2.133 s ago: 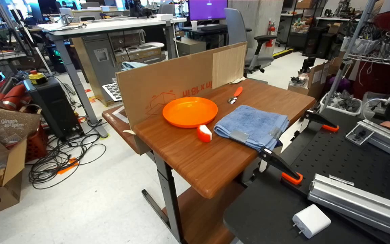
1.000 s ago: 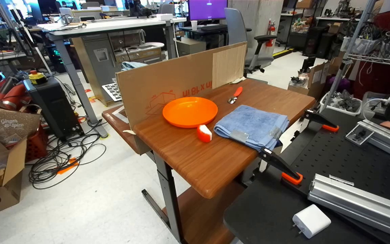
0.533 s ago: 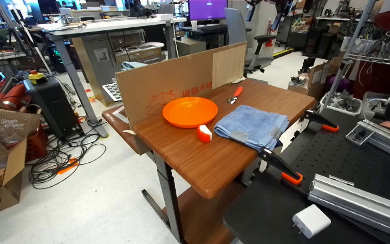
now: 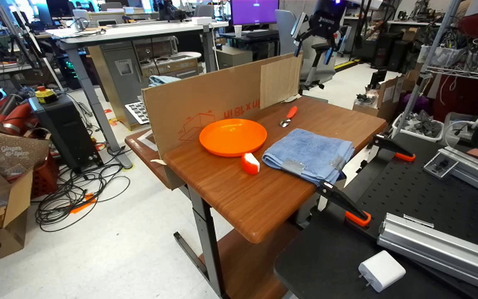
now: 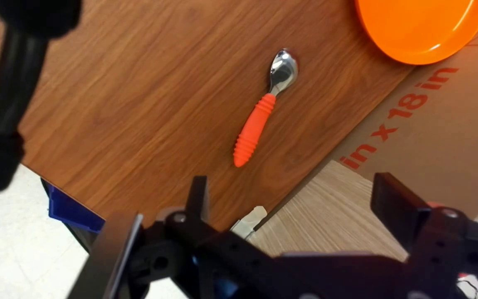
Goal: Pick up the orange spoon and move it to the near right edge of the table
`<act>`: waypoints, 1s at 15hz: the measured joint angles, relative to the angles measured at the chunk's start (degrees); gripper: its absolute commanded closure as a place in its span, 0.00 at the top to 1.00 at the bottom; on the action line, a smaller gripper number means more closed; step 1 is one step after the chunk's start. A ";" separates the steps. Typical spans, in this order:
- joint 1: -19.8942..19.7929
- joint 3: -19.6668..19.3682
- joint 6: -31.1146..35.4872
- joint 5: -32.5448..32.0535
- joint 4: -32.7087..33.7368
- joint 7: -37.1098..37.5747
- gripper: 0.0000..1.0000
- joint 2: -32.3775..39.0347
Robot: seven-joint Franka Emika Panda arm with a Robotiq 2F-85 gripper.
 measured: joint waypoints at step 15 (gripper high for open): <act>-0.32 1.87 7.10 1.59 10.04 13.24 1.00 19.24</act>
